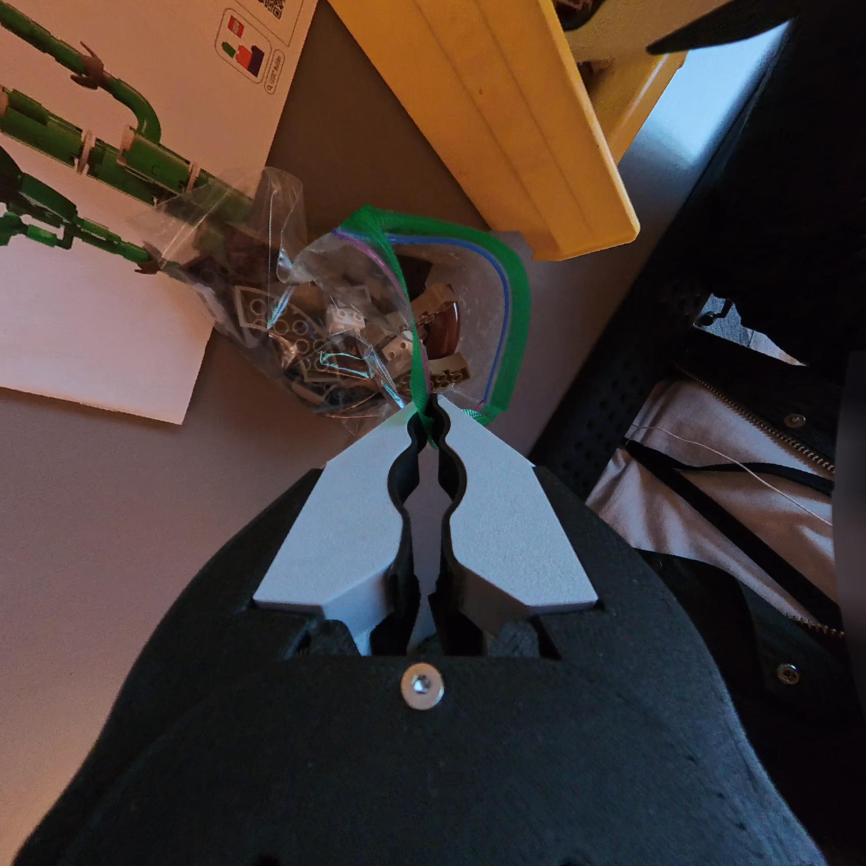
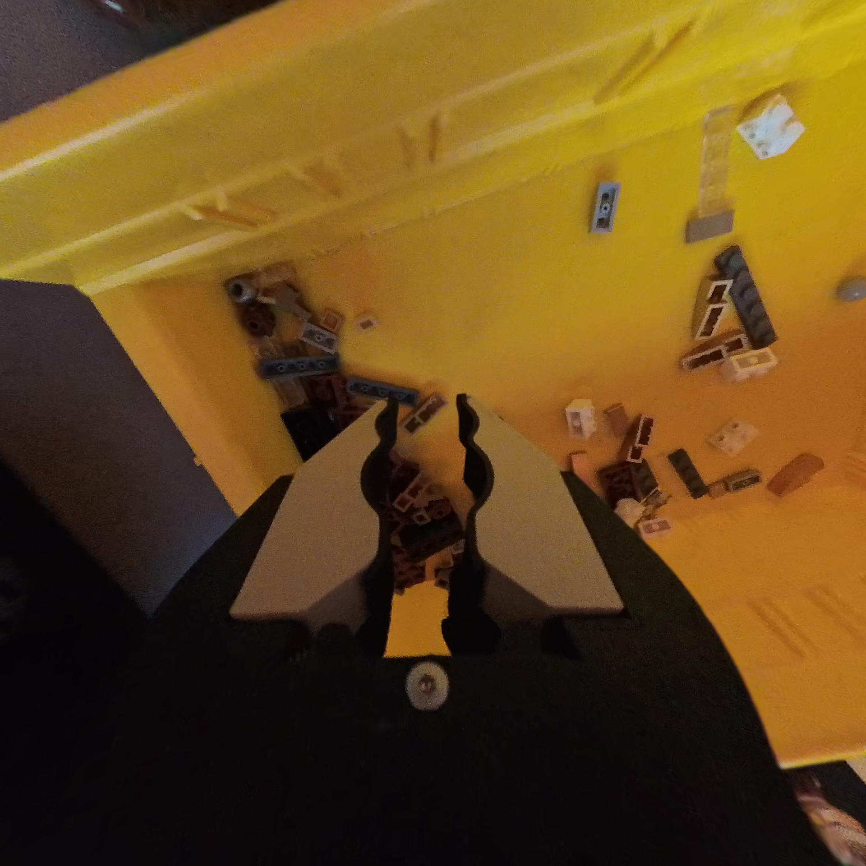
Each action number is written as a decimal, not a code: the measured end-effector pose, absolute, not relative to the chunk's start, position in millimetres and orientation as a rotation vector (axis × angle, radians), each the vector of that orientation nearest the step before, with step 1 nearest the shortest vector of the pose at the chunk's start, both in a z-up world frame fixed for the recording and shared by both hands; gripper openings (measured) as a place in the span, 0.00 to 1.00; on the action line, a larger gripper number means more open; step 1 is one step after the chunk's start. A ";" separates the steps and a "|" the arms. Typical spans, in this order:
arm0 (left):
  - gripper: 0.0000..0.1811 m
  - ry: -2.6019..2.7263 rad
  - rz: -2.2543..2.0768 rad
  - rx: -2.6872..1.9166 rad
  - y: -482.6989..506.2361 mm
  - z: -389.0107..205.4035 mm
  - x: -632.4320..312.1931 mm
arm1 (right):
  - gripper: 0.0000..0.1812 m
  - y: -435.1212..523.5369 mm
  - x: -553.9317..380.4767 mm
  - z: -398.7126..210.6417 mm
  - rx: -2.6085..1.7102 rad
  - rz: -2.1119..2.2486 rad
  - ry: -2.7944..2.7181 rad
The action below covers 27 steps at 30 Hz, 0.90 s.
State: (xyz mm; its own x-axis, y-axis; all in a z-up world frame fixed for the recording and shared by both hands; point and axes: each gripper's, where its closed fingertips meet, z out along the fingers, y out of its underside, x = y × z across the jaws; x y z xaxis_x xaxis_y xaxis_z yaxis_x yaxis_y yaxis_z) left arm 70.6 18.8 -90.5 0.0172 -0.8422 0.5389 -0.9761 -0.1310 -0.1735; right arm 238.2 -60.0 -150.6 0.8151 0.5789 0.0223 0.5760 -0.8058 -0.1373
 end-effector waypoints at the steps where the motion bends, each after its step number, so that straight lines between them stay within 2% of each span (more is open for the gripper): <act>1: 0.00 -1.887 0.787 2.048 19.1 -90.2 70.6 | 0.14 -60.9 239.8 -152.5 -2.894 0.056 -0.852; 7: 0.00 -1.884 0.784 2.046 19.2 -90.8 70.3 | 0.15 -71.7 250.2 -160.9 -3.042 0.033 -0.702; 10: 0.00 -1.887 0.783 2.046 18.8 -90.5 70.2 | 0.09 -73.7 245.8 -164.0 -3.042 0.057 -0.751; 14: 0.00 -1.884 0.784 2.047 19.1 -90.5 70.1 | 0.09 -68.8 253.8 -155.1 -3.011 -0.019 -0.739; 18: 0.00 -1.886 0.784 2.043 18.7 -90.9 70.4 | 0.09 -44.2 242.9 -107.0 -2.788 -0.063 -0.676; 23: 0.00 -1.883 0.783 2.043 18.4 -91.5 70.9 | 0.09 0.8 139.2 -24.8 -2.231 0.248 -0.753; 27: 0.00 -1.884 0.783 2.044 18.1 -91.4 70.9 | 0.16 11.1 95.6 -26.8 -2.138 0.417 -0.765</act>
State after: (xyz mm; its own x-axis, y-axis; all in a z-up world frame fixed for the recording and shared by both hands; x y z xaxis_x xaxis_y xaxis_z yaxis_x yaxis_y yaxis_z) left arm 70.9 18.1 -91.4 0.0181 -0.8407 0.5412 -0.9767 -0.1306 -0.1702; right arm 95.6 11.1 -26.8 0.7619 0.6468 -0.0348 0.3794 -0.4892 -0.7853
